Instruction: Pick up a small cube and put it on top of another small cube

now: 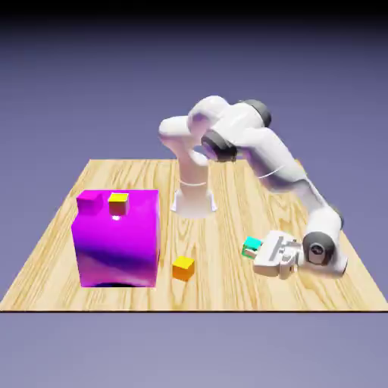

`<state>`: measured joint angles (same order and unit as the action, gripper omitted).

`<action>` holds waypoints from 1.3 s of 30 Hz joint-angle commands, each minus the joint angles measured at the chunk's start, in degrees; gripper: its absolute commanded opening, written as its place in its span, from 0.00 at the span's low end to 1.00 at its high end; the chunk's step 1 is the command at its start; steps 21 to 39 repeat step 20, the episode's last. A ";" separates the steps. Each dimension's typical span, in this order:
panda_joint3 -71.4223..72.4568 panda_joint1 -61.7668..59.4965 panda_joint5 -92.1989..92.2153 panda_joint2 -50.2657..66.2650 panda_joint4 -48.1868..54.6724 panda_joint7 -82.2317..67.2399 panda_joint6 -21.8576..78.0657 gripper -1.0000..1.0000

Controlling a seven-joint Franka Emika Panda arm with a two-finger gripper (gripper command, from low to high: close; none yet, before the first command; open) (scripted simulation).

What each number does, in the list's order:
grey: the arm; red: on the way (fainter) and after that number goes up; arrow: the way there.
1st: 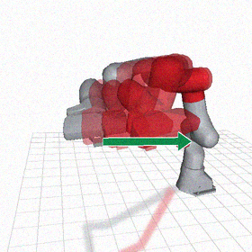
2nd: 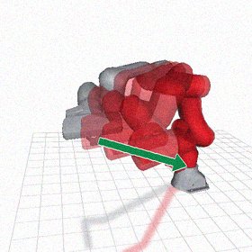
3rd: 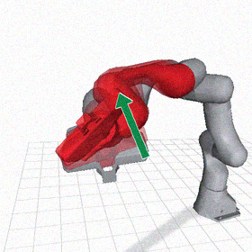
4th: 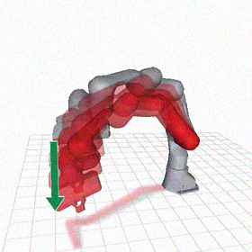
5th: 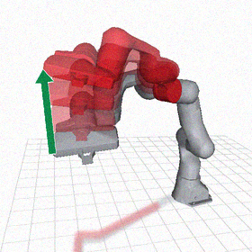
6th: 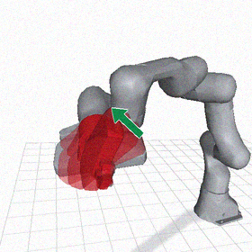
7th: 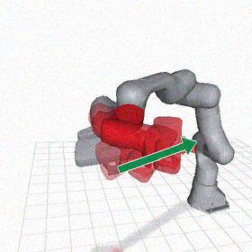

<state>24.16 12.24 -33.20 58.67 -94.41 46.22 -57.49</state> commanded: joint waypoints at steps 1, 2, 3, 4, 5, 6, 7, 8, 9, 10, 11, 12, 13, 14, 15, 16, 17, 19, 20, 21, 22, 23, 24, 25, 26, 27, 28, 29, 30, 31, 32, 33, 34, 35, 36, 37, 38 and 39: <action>-2.08 -0.97 1.46 -0.60 0.93 -1.11 -0.21 0.00; -4.15 -1.93 3.01 -1.20 1.87 -2.17 -0.42 0.00; -6.23 -2.90 4.55 -1.81 2.80 -3.24 -0.63 0.00; -8.31 -3.87 6.09 -2.41 3.74 -4.30 -0.85 0.00; -10.38 -4.84 7.64 -3.01 4.67 -5.37 -1.06 0.00; -12.46 -5.80 9.18 -3.61 5.60 -6.43 -1.27 0.00; -14.54 -6.77 10.72 -4.21 6.54 -7.50 -1.48 0.00; -16.61 -7.74 12.27 -4.81 7.47 -8.56 -1.69 0.00; -18.69 -8.70 13.81 -5.42 8.41 -9.63 -1.91 0.00; -20.06 -9.34 14.83 -5.81 9.02 -10.33 -2.05 0.00; -20.06 -9.34 14.83 -5.81 9.03 -10.33 -2.05 0.00; -20.09 -9.64 14.77 -6.38 6.95 -10.02 -3.53 0.00; -20.12 -9.94 14.71 -6.94 4.88 -9.71 -5.02 0.00; -20.15 -10.24 14.65 -7.51 2.80 -9.40 -6.51 0.00; -20.18 -10.55 14.58 -8.07 0.73 -9.10 -8.00 0.00; -20.21 -10.85 14.52 -8.64 -1.35 -8.79 -9.49 0.00; -20.23 -11.09 14.47 -9.10 -3.05 -8.53 -10.71 0.00; -20.23 -11.09 14.47 -9.10 -3.05 -8.53 -10.71 1.00; -20.20 -10.79 14.53 -8.54 -0.98 -8.84 -9.22 1.00; -20.20 -10.79 14.53 -8.54 -0.98 -8.84 -9.22 1.00; -20.20 -10.79 14.53 -8.54 -0.98 -8.84 -9.22 1.00; -20.20 -10.79 14.53 -8.54 -0.98 -8.84 -9.22 1.00; -20.20 -10.79 14.53 -8.54 -0.98 -8.84 -9.22 1.00; -20.20 -10.79 14.53 -8.54 -0.98 -8.84 -9.22 1.00; -20.20 -10.79 14.53 -8.54 -0.98 -8.84 -9.22 1.00; -20.20 -10.79 14.53 -8.54 -0.98 -8.84 -9.22 1.00; -20.20 -10.79 14.53 -8.54 -0.98 -8.84 -9.22 1.00; -20.20 -10.79 14.53 -8.54 -0.98 -8.84 -9.22 1.00; -20.20 -10.79 14.53 -8.54 -0.98 -8.84 -9.22 1.00; -20.20 -10.79 14.53 -8.54 -0.98 -8.84 -9.22 1.00; -20.20 -10.79 14.53 -8.54 -0.98 -8.84 -9.22 1.00; -20.20 -10.79 14.53 -8.54 -0.98 -8.84 -9.22 1.00; -20.20 -10.79 14.53 -8.54 -0.98 -8.84 -9.22 1.00; -20.20 -10.79 14.53 -8.54 -0.98 -8.84 -9.22 1.00; -20.20 -10.79 14.53 -8.54 -0.98 -8.84 -9.22 1.00; -20.20 -10.79 14.53 -8.54 -0.98 -8.84 -9.22 1.00; -20.20 -10.79 14.53 -8.54 -0.98 -8.84 -9.22 1.00; -20.20 -10.79 14.53 -8.54 -0.98 -8.84 -9.22 1.00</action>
